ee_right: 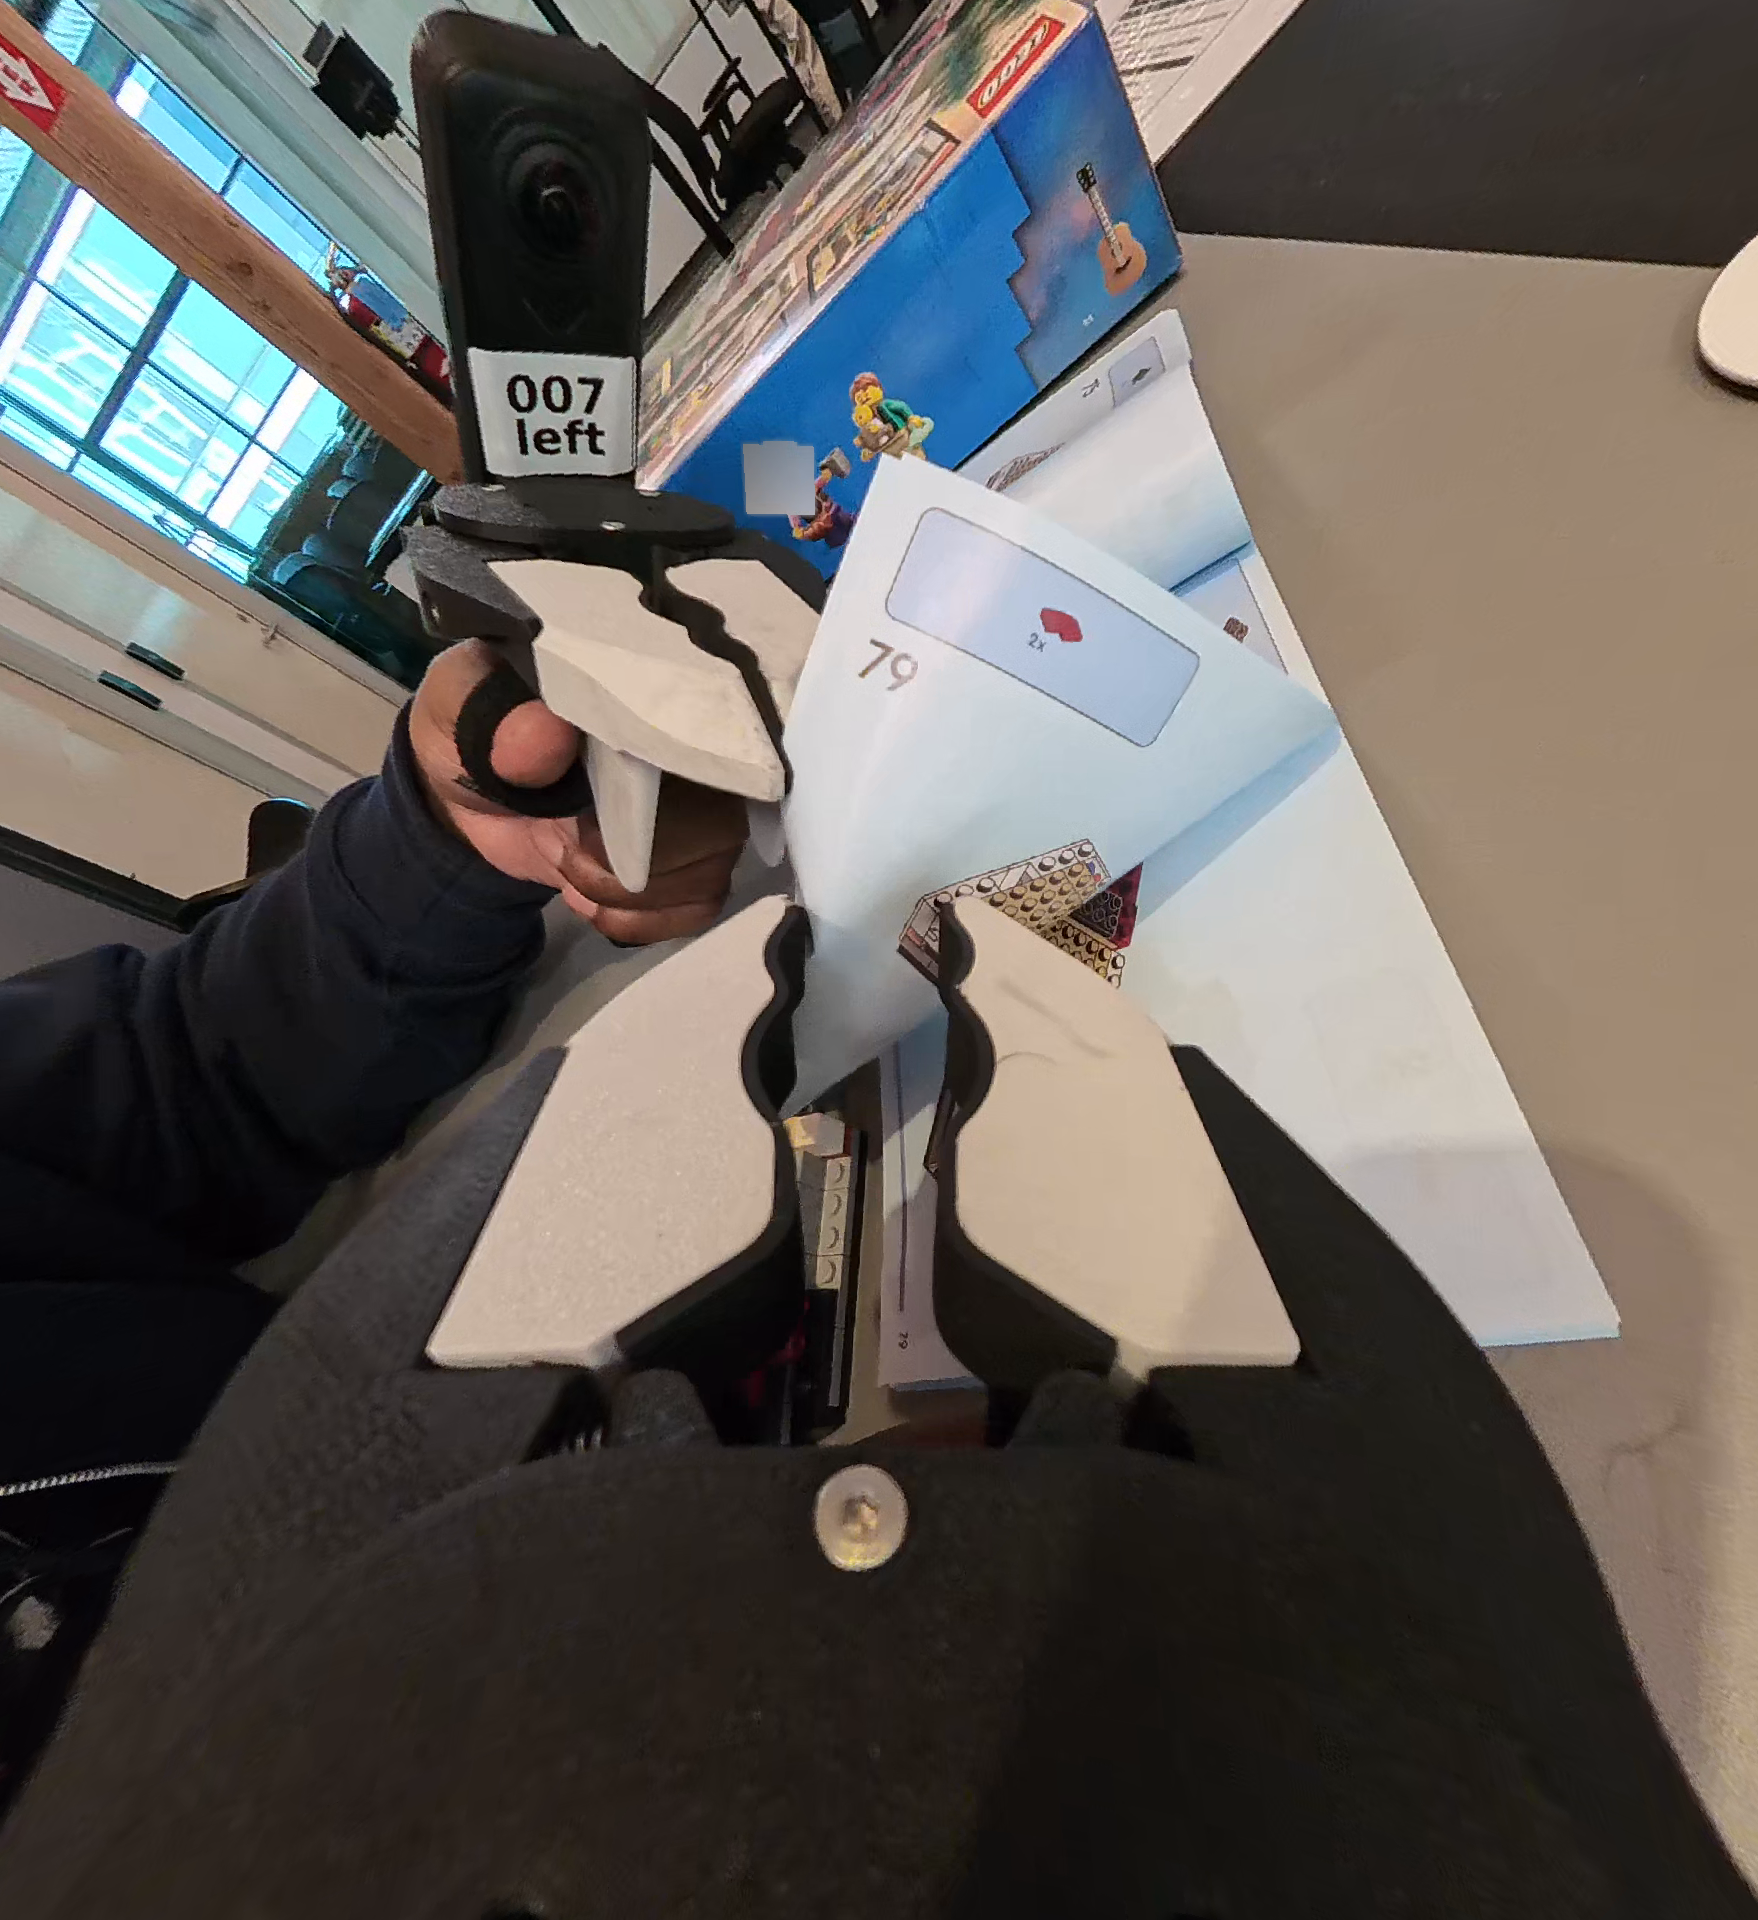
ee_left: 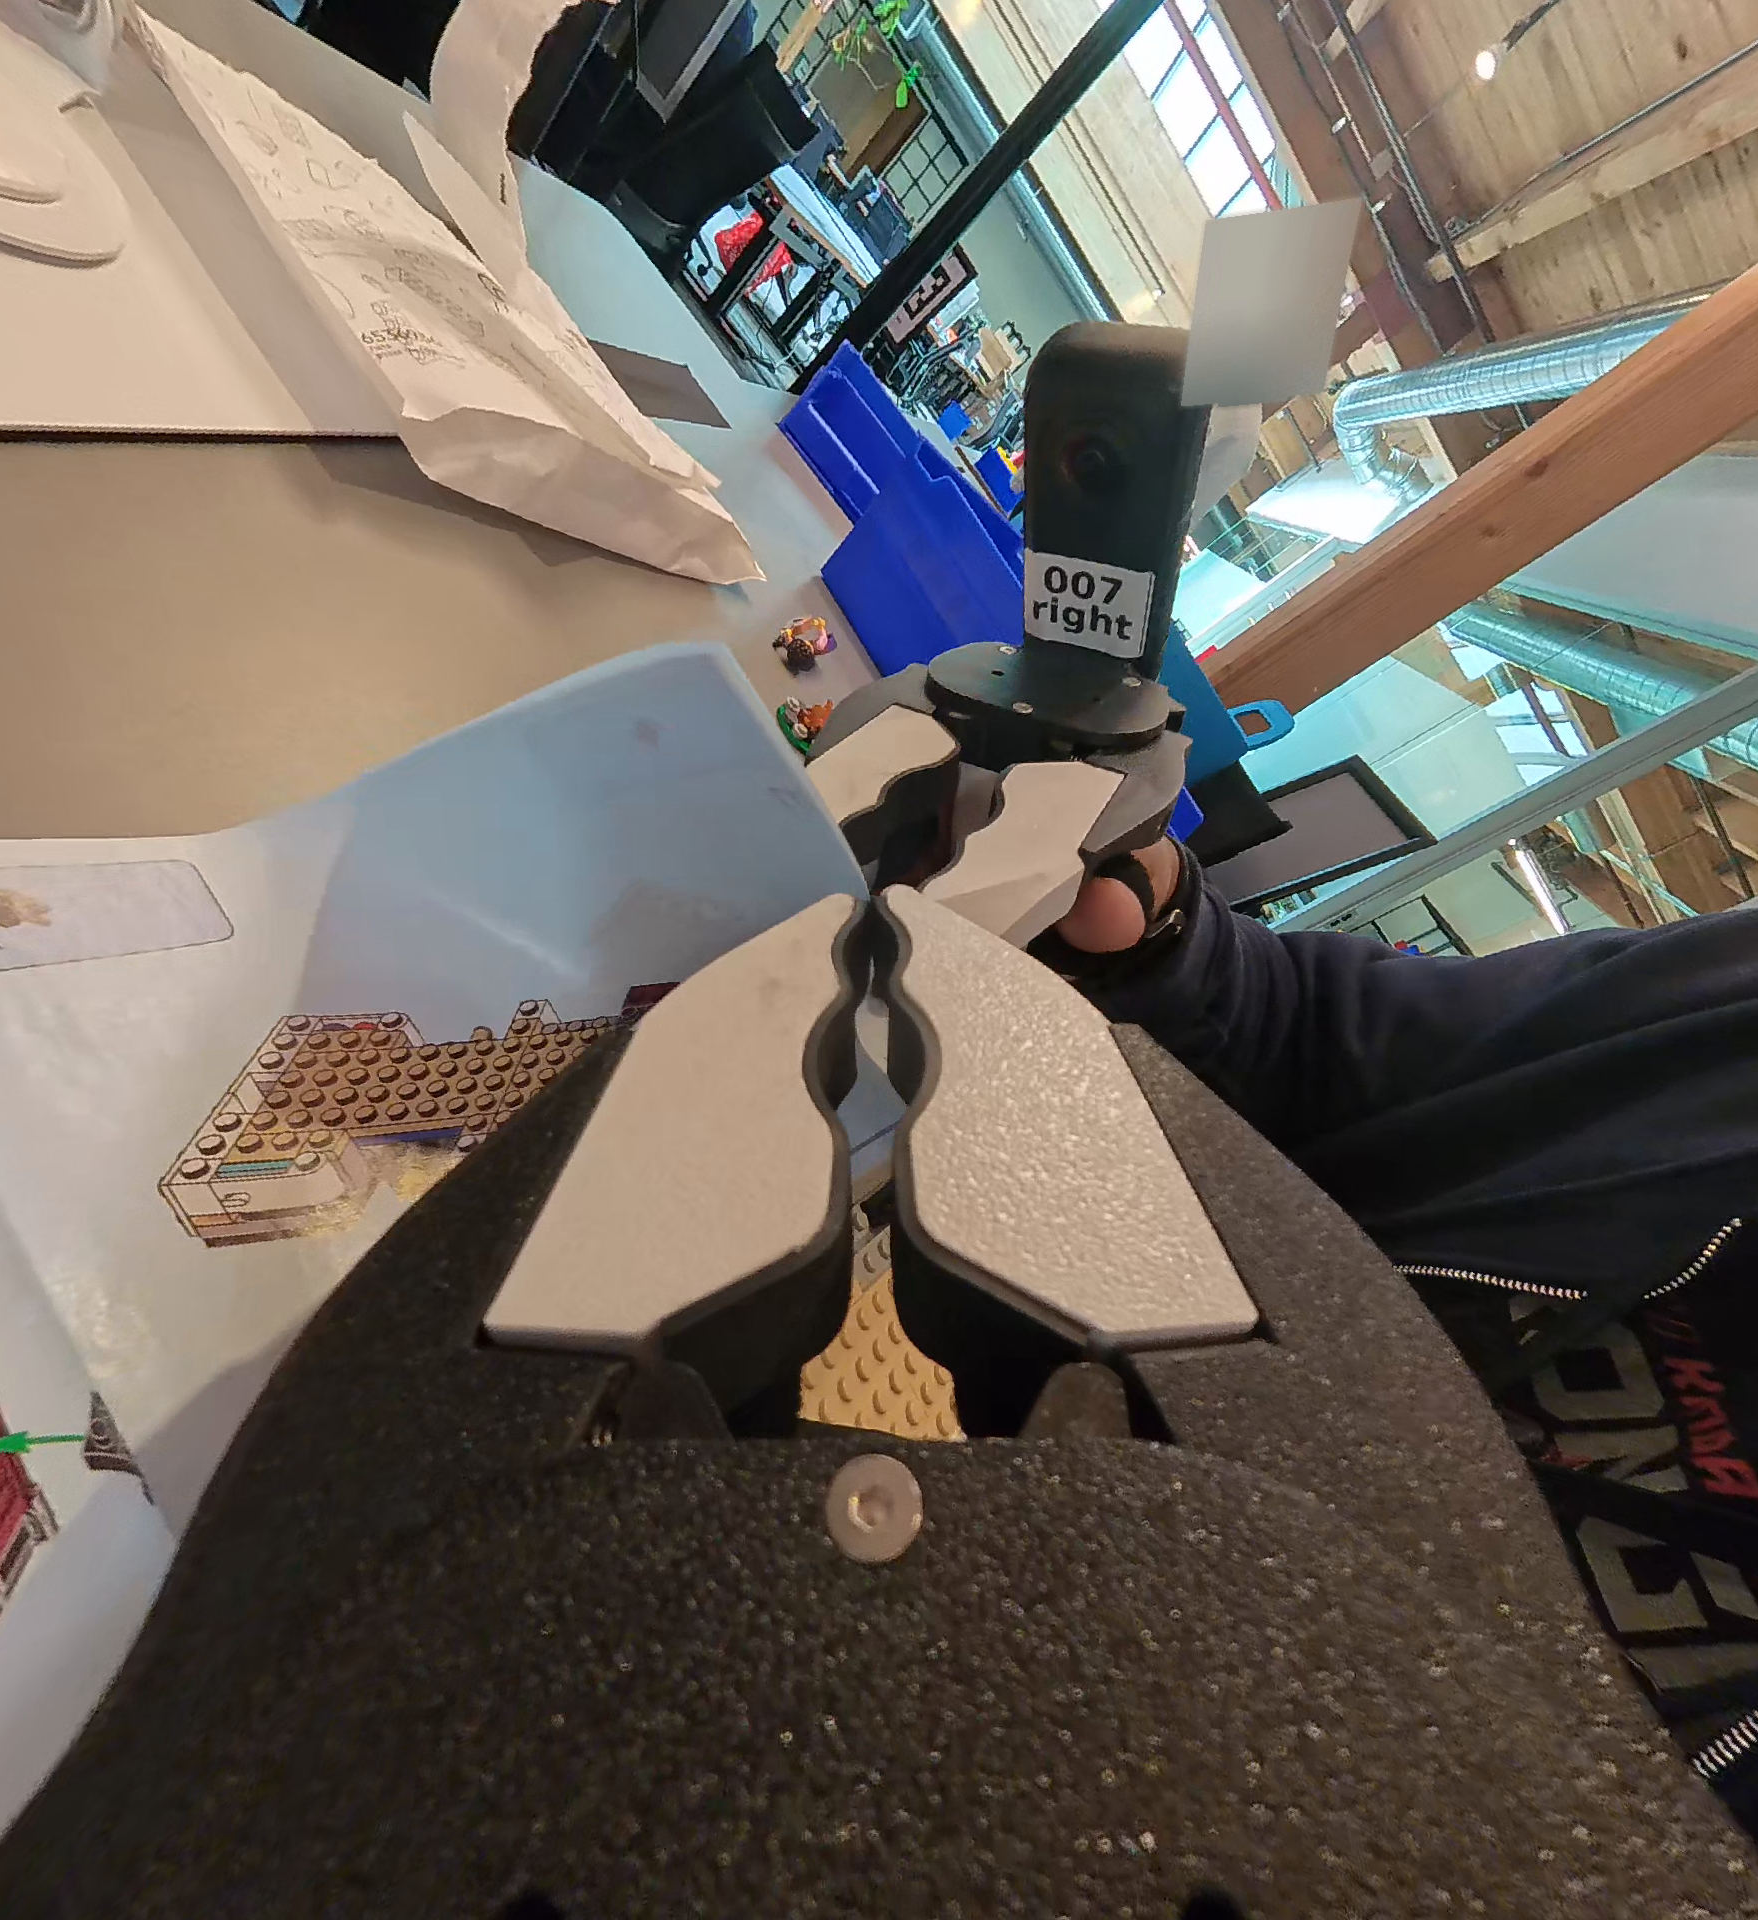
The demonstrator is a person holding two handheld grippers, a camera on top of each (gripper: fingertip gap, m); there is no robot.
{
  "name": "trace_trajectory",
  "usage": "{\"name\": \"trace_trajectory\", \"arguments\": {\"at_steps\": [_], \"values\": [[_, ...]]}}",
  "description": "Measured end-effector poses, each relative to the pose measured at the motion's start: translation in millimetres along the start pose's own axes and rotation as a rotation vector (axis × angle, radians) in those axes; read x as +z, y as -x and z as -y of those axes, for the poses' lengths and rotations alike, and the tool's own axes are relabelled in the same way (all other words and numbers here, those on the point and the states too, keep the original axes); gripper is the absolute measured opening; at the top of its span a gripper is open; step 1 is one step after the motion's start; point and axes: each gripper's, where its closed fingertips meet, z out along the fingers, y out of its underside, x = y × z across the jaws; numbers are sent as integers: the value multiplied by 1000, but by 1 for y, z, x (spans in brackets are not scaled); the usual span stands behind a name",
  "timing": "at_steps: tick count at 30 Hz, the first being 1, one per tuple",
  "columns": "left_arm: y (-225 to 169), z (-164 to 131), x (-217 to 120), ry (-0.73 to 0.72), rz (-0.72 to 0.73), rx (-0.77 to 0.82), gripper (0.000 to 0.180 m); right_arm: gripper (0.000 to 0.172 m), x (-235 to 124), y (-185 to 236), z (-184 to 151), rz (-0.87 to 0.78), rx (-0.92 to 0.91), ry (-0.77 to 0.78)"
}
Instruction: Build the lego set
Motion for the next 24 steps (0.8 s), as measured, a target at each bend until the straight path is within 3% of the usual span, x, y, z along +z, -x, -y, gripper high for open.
{"name": "trace_trajectory", "arguments": {"at_steps": [14, 24], "values": [[-1, 4, -2, -25, -14, -9, 0, 19, -1, 6, 0, 49, 11, -7], [-3, 0, 1, -11, -35, -16, 5, 22, -1, -4, -3, -12, -12, 16]]}}
